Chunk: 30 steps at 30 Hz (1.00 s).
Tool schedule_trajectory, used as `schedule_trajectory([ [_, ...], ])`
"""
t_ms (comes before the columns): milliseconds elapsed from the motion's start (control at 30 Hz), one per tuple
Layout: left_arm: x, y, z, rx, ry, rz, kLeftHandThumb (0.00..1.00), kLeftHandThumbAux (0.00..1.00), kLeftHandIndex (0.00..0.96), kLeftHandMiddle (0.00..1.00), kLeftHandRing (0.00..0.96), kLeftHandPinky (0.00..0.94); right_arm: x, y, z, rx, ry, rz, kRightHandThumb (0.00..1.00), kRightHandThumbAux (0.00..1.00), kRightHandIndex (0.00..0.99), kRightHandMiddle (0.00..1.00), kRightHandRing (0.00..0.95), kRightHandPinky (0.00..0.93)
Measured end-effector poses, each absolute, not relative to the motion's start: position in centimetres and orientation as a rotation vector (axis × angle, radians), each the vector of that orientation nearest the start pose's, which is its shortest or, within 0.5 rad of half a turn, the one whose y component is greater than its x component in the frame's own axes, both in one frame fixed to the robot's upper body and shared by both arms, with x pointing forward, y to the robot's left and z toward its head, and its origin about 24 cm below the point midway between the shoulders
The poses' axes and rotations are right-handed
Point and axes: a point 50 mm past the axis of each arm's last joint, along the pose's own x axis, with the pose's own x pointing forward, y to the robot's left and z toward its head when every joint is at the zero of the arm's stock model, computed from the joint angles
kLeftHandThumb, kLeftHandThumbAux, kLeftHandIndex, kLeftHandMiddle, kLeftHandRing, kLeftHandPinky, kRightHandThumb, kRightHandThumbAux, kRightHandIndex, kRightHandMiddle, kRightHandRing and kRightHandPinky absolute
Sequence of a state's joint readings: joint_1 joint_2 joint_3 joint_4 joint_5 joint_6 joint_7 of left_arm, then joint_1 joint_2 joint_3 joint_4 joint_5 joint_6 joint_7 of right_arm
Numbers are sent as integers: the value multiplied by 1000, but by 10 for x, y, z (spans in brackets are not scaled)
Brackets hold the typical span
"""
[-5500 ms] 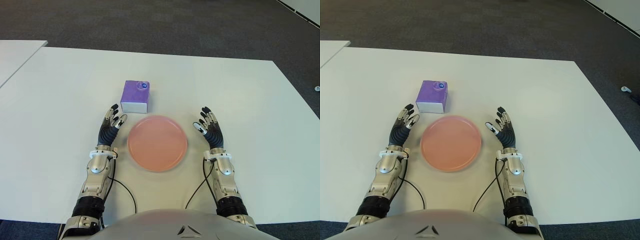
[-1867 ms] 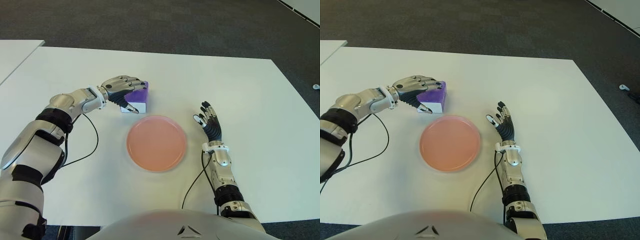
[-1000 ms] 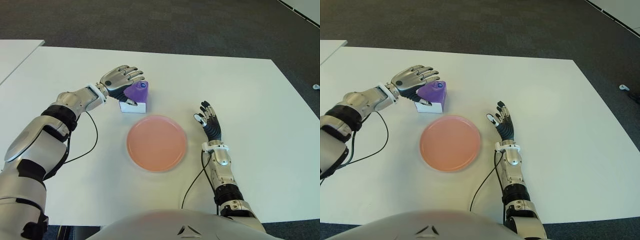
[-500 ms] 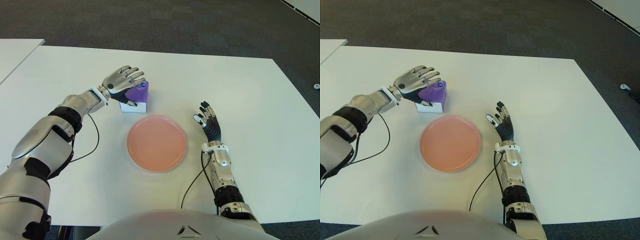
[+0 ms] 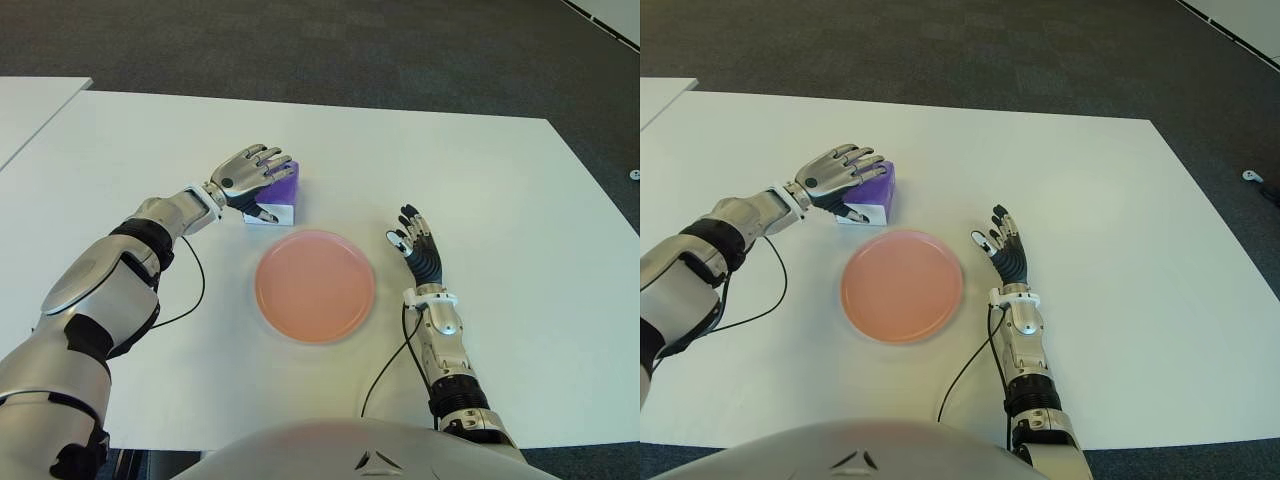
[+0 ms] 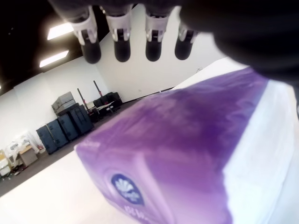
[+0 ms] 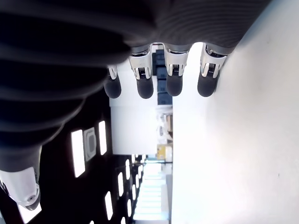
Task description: Put the tissue paper into the plate.
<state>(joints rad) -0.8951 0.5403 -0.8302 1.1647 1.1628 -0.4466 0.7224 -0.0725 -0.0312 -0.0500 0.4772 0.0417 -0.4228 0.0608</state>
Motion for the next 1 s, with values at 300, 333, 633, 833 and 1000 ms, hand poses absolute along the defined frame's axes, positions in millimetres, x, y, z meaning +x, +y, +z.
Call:
schedule_trajectory([
  [300, 358, 182, 63, 1856, -586, -523, 0, 247, 0, 0, 0, 0, 252, -162, -9, 8, -16, 14, 1, 569, 0, 0, 0, 0],
  [333, 358, 182, 63, 1853, -582, -525, 0, 247, 0, 0, 0, 0, 252, -162, -9, 8, -16, 14, 1, 569, 0, 0, 0, 0],
  [633, 358, 182, 62, 1843, -557, -537, 0, 246, 0, 0, 0, 0, 251, -161, -9, 10, -8, 22, 0, 564, 0, 0, 0, 0],
  [833, 358, 184, 61, 1840, -548, -534, 0, 243, 0, 0, 0, 0, 250, -161, -9, 9, -9, 26, 0, 562, 0, 0, 0, 0],
  [1000, 358, 184, 61, 1837, -545, -531, 0, 245, 0, 0, 0, 0, 249, -161, -9, 9, -11, 28, 0, 567, 0, 0, 0, 0],
])
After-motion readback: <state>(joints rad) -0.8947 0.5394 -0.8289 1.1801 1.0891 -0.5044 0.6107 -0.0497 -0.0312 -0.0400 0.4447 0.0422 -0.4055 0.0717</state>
